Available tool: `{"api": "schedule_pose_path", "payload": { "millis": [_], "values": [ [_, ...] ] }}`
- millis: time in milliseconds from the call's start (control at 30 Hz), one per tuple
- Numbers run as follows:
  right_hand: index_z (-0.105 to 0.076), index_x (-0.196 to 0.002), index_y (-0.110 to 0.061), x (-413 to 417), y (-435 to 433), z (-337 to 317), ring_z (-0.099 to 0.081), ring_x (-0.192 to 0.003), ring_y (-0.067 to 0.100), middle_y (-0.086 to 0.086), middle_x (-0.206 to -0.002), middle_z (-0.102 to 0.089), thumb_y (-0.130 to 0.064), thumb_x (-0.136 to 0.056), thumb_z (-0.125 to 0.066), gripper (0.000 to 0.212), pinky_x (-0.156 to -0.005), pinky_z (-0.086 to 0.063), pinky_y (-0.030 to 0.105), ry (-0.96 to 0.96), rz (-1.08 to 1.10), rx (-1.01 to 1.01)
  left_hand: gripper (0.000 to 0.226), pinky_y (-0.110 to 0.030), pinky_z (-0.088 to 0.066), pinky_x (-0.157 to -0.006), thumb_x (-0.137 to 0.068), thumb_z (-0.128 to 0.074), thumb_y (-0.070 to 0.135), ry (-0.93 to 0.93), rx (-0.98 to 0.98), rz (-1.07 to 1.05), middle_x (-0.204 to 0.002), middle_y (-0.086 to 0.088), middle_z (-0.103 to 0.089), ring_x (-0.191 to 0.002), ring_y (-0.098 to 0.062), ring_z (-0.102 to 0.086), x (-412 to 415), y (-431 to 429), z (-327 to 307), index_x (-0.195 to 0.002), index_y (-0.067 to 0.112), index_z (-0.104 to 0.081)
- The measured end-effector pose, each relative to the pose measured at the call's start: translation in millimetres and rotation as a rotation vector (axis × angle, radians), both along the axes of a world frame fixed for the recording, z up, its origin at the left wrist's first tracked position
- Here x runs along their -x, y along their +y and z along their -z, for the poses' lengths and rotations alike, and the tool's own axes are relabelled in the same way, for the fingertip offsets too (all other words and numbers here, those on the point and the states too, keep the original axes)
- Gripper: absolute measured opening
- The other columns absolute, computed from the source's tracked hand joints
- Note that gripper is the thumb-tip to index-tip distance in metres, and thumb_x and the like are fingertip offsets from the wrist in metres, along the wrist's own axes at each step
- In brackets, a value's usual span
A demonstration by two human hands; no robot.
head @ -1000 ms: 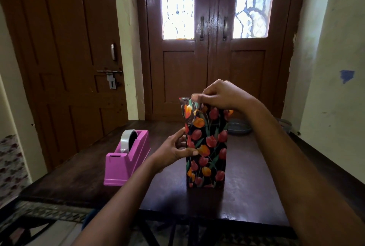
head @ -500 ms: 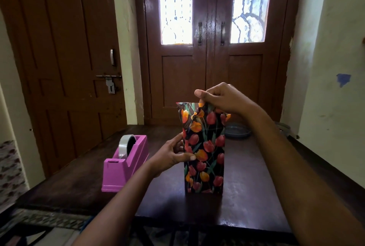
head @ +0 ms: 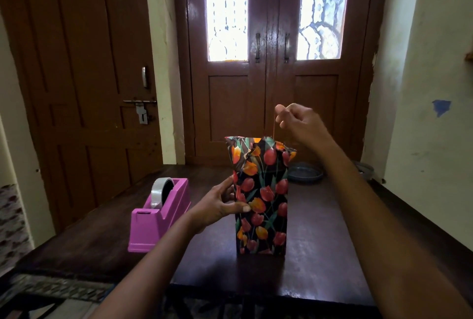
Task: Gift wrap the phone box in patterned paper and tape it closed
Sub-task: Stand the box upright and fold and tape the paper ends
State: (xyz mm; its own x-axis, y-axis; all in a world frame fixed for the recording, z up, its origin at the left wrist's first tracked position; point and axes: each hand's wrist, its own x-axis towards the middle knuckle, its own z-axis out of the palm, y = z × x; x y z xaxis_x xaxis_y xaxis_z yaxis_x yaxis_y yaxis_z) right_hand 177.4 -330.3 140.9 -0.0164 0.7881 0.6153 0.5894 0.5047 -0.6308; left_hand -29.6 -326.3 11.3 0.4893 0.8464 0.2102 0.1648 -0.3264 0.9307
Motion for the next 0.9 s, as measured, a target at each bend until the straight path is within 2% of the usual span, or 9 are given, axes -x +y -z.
{"api": "schedule_pose_path", "payload": {
  "millis": [67, 133, 200, 367, 533, 600, 700, 767, 900],
  "values": [
    [-0.061, -0.098, -0.013, -8.8, -2.8, -11.6, -0.056, -0.073, 0.013, 0.0, -0.085, -0.06, -0.047, -0.09, -0.051, 0.036, -0.064, -0.047, 0.026, -0.165, 0.132, 0.258, 0.063, -0.014, -0.051, -0.075, -0.083, -0.066, 0.007, 0.002, 0.006, -0.002, -0.121, 0.007, -0.057, -0.104, 0.003, -0.059, 0.4, 0.1, 1.1, -0.131, 0.036, -0.038],
    [-0.062, -0.094, -0.005, -11.7, -7.1, -14.3, -0.054, -0.048, 0.01, 0.005, -0.071, -0.061, -0.041, -0.086, -0.062, 0.036, -0.043, -0.043, 0.02, -0.205, 0.14, 0.562, 0.062, -0.014, -0.051, -0.076, -0.082, -0.066, 0.007, -0.001, -0.003, -0.002, -0.119, 0.007, -0.058, -0.103, 0.004, -0.06, -0.1, 1.5, 1.2, -0.128, 0.038, -0.039],
    [-0.062, -0.09, 0.0, -8.6, -9.3, -12.5, -0.049, -0.036, 0.009, 0.007, -0.063, -0.061, -0.03, -0.085, -0.066, 0.031, -0.033, -0.039, 0.017, -0.16, 0.114, 0.653, 0.061, -0.015, -0.051, -0.077, -0.081, -0.067, 0.009, 0.012, -0.007, 0.002, -0.119, 0.009, -0.058, -0.104, 0.004, -0.059, -0.7, 1.8, 1.0, -0.127, 0.04, -0.039],
    [-0.066, -0.088, 0.005, -13.3, -9.2, -13.2, -0.053, -0.044, 0.01, 0.008, -0.06, -0.063, -0.02, -0.082, -0.069, 0.026, -0.038, -0.044, 0.015, -0.028, 0.028, 0.618, 0.063, -0.022, -0.05, -0.089, -0.08, -0.068, 0.013, 0.017, -0.006, -0.018, -0.123, 0.011, -0.056, -0.111, 0.001, -0.055, 1.6, 0.2, 1.5, -0.128, 0.041, -0.039],
    [-0.068, -0.09, 0.001, -22.1, -15.9, -19.2, -0.058, -0.051, 0.01, 0.01, -0.066, -0.067, -0.012, -0.079, -0.07, 0.017, -0.043, -0.049, 0.015, -0.066, -0.059, 0.647, 0.063, -0.014, -0.05, -0.076, -0.081, -0.067, 0.012, 0.019, -0.008, -0.015, -0.122, 0.012, -0.055, -0.107, 0.003, -0.055, 0.5, -1.4, 0.9, -0.128, 0.041, -0.038],
    [-0.068, -0.089, 0.001, -23.4, -16.1, -21.3, -0.058, -0.052, 0.011, 0.012, -0.068, -0.067, -0.011, -0.079, -0.071, 0.016, -0.045, -0.05, 0.015, -0.079, -0.064, 0.633, 0.063, -0.014, -0.05, -0.076, -0.081, -0.067, 0.012, 0.02, -0.01, -0.012, -0.122, 0.011, -0.055, -0.109, 0.001, -0.055, 0.5, -2.0, 0.2, -0.129, 0.04, -0.037],
    [-0.068, -0.084, 0.003, -21.4, -13.5, -17.8, -0.054, -0.042, 0.008, 0.01, -0.06, -0.064, -0.012, -0.079, -0.071, 0.016, -0.039, -0.045, 0.014, -0.065, -0.025, 0.573, 0.065, -0.017, -0.049, -0.08, -0.08, -0.068, 0.014, 0.033, -0.01, -0.008, -0.126, 0.01, -0.054, -0.114, -0.002, -0.053, 0.6, -2.2, 0.0, -0.13, 0.04, -0.037],
    [-0.068, -0.079, 0.0, -19.7, -8.9, -13.0, -0.054, -0.046, 0.01, 0.008, -0.059, -0.063, -0.013, -0.081, -0.07, 0.014, -0.041, -0.045, 0.016, -0.079, 0.026, 0.471, 0.064, -0.015, -0.05, -0.078, -0.08, -0.067, 0.012, 0.029, -0.008, -0.013, -0.123, 0.011, -0.055, -0.11, 0.002, -0.055, 0.3, -2.6, -0.5, -0.129, 0.04, -0.037],
    [-0.066, -0.066, -0.011, -13.6, 3.0, -16.3, -0.063, -0.072, 0.016, 0.004, -0.07, -0.064, -0.019, -0.081, -0.069, 0.017, -0.069, -0.054, 0.033, -0.235, 0.251, 0.126, 0.062, -0.012, -0.05, -0.073, -0.083, -0.066, 0.009, 0.039, -0.012, -0.006, -0.12, 0.011, -0.056, -0.103, 0.006, -0.057, -3.0, -2.1, -2.6, -0.128, 0.04, -0.038]
  ]
}}
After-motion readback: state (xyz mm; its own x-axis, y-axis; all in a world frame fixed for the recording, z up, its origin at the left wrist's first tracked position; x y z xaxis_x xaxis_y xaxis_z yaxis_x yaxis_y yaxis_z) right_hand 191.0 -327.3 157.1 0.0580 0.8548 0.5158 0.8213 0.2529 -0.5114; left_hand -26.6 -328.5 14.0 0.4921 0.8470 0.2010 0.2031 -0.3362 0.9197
